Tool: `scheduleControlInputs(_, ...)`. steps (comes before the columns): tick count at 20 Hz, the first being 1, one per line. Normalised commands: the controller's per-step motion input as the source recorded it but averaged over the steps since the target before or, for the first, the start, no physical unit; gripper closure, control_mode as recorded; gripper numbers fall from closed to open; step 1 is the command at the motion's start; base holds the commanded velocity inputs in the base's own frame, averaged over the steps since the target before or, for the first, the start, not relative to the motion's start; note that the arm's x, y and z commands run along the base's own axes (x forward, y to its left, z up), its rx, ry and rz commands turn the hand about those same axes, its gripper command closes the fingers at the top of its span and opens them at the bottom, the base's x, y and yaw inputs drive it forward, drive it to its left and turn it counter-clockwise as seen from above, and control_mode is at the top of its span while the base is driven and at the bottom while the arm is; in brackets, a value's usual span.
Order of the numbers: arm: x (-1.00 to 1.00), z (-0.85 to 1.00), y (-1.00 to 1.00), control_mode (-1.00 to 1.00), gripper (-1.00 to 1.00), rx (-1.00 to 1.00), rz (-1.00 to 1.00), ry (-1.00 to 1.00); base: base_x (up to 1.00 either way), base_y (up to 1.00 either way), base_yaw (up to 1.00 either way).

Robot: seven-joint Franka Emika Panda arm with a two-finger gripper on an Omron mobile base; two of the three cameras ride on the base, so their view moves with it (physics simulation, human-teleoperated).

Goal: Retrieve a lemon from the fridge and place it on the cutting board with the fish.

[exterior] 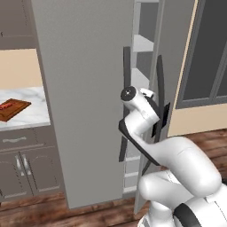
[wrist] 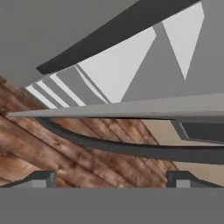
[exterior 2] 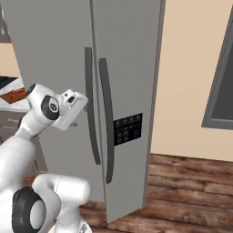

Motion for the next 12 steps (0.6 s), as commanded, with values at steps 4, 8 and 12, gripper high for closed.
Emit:
scheduleControlInputs(4,0.46,-0.29,0.0,-1.0,-1.0,0.0,0.13,-0.03,0.0,0.0,0.0)
scheduleControlInputs(8,0.36,-0.18,-0.08,-1.0,-1.0,0.0,0.13,-0.02,0.0,0.0,0.0)
scheduleControlInputs(12,0.11,-0.03,-0.3,-1.0,-1.0,0.0,0.09,0.0,0.0,0.0,0.0)
